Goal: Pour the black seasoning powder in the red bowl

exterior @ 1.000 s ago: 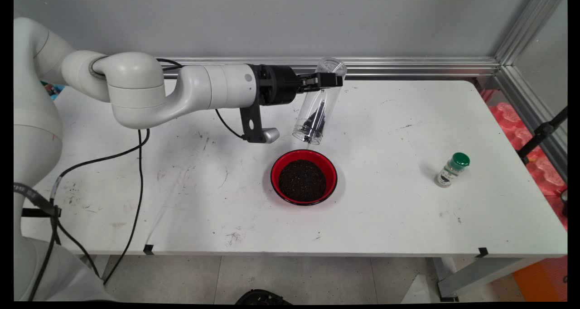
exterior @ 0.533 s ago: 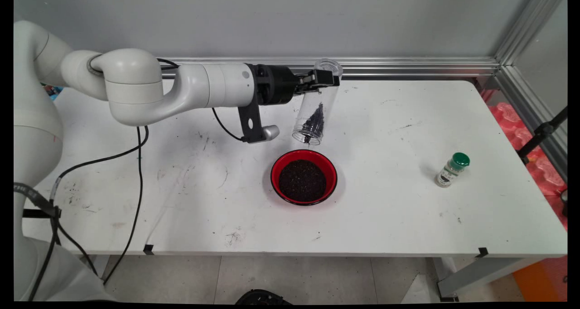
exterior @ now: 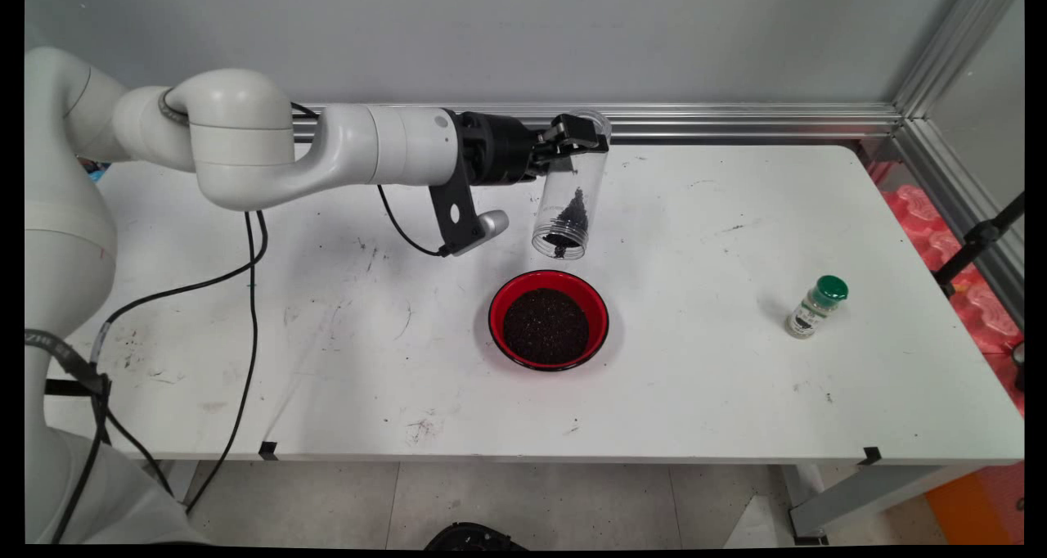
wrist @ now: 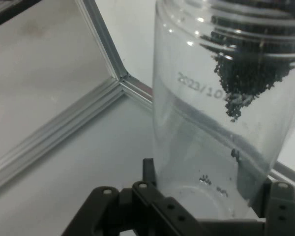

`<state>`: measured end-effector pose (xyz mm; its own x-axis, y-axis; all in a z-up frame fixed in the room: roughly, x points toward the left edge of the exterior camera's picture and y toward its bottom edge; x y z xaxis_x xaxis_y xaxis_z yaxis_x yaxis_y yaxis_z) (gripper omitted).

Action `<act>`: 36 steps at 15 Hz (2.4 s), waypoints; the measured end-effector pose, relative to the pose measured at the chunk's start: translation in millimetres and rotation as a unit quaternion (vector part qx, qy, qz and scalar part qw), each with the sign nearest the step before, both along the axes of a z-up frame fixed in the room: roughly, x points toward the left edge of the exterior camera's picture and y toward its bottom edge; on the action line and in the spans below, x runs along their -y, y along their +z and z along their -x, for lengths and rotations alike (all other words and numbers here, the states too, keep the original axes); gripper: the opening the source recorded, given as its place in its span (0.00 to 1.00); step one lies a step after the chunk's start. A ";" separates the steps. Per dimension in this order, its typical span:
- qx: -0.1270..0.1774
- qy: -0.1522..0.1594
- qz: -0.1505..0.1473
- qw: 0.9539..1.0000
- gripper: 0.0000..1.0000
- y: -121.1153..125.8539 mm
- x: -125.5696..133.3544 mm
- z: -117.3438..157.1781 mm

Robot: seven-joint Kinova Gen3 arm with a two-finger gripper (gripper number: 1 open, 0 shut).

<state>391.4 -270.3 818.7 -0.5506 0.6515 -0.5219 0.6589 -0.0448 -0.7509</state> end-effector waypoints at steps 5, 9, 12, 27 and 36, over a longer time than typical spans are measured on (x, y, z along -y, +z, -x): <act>-0.030 0.014 -0.044 0.998 0.00 2.1 3.5 -3.4; -0.054 0.025 -0.078 0.995 0.00 5.0 8.2 -5.7; -0.070 0.033 -0.099 0.992 0.00 7.3 13.1 -7.4; -0.156 0.066 -0.208 0.963 0.00 18.1 48.8 -9.8; -0.221 0.102 -0.305 0.921 0.00 23.9 74.1 -9.2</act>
<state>400.6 -344.3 842.6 -0.7653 0.6080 0.2114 0.2307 0.5656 -0.7917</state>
